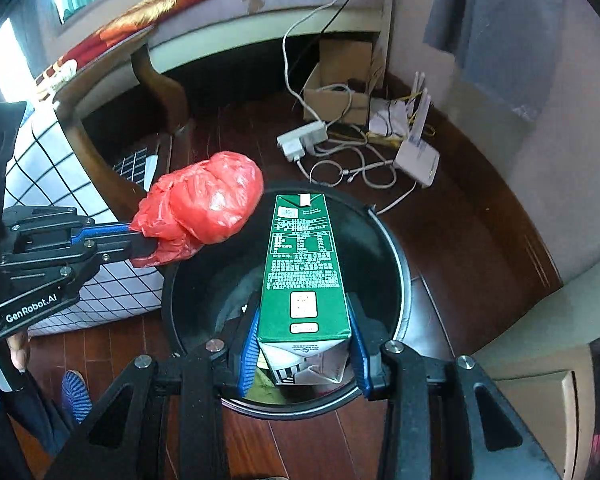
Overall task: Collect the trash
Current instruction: 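Carry bag and carton over the black bin and open both tools to drop them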
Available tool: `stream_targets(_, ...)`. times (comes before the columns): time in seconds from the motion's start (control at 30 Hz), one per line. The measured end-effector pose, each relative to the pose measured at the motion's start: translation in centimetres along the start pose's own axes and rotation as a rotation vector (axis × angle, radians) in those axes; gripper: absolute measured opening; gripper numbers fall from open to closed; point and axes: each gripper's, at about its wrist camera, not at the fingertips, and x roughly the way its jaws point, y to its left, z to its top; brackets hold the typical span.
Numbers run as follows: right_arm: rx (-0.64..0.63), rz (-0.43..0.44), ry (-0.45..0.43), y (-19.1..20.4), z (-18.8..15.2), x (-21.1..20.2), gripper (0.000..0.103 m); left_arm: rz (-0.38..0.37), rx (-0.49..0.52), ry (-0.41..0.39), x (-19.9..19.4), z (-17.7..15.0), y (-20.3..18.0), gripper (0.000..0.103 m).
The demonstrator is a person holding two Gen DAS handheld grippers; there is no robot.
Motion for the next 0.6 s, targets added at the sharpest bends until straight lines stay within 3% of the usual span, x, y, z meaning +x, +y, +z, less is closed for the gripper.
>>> stream_targets(0.07,0.003,-0.008,0.039,-0.3,-0.1,1.2,0.047,0.016,-0.004,0.048,1.4,0.0,0.0,0.011)
stream_targets(0.1,0.012,-0.034,0.053,-0.6,-0.3,1.8,0.058,0.05,-0.008,0.056,1.7,-0.2,0.2,0.041)
stream_targets(0.13,0.026,-0.06,0.069,-1.1,-0.5,2.2,0.089,0.093,-0.013,0.052,1.7,-0.4,0.4,0.064)
stream_targets(0.17,0.044,-0.079,0.085,-1.7,-0.7,2.5,0.094,0.122,-0.019,0.043,1.6,-0.6,0.6,0.101)
stream_targets(0.3,0.124,-0.143,0.113,-3.7,-0.7,2.2,0.095,0.181,-0.04,0.02,0.9,-1.6,1.2,0.102)
stream_targets(0.33,0.131,-0.147,0.107,-3.9,-0.7,2.0,0.102,0.182,-0.052,0.018,0.8,-1.7,1.4,0.102)
stream_targets(0.6,0.11,-0.179,0.085,-3.4,-0.4,1.2,0.103,0.219,-0.056,-0.013,-0.3,-1.8,1.6,0.103)
